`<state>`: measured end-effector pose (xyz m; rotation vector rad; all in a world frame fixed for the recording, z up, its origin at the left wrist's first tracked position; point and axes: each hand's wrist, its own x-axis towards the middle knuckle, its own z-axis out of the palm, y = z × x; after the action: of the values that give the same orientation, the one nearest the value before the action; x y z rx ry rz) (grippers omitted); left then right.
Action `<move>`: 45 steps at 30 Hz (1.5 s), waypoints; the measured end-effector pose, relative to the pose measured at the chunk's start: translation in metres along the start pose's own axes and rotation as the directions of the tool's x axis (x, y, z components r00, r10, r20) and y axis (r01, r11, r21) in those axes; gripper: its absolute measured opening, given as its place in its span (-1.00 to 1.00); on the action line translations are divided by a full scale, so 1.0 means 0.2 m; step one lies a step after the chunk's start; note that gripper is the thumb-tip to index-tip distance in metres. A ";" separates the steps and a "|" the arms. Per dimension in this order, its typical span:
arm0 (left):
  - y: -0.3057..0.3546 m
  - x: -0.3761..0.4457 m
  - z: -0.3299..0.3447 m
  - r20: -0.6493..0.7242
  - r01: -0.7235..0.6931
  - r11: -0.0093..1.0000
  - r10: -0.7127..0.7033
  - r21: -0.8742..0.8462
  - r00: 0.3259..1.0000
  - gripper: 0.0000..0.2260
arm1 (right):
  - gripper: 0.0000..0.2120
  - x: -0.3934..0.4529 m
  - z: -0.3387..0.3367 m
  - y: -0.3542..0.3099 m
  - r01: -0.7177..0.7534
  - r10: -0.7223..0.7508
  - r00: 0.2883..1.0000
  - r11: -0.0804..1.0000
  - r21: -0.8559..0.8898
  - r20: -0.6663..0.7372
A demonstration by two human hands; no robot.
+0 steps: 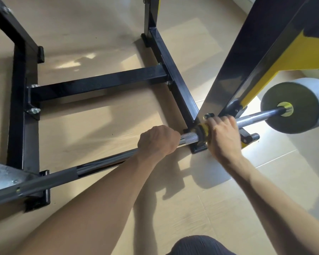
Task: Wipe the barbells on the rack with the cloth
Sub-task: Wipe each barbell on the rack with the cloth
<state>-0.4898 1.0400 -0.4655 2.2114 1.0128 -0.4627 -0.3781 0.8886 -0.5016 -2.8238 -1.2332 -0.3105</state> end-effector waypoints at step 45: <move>-0.03 0.04 0.02 0.081 0.063 0.996 -0.059 -0.056 0.995 -0.71 | -0.67 -0.05 0.03 0.04 -0.050 0.050 0.999 0.989 -0.140 0.000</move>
<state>-0.4892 1.0440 -0.4753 2.0987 1.0406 -0.5377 -0.3780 0.8758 -0.5090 -2.9687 -1.1836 -0.4059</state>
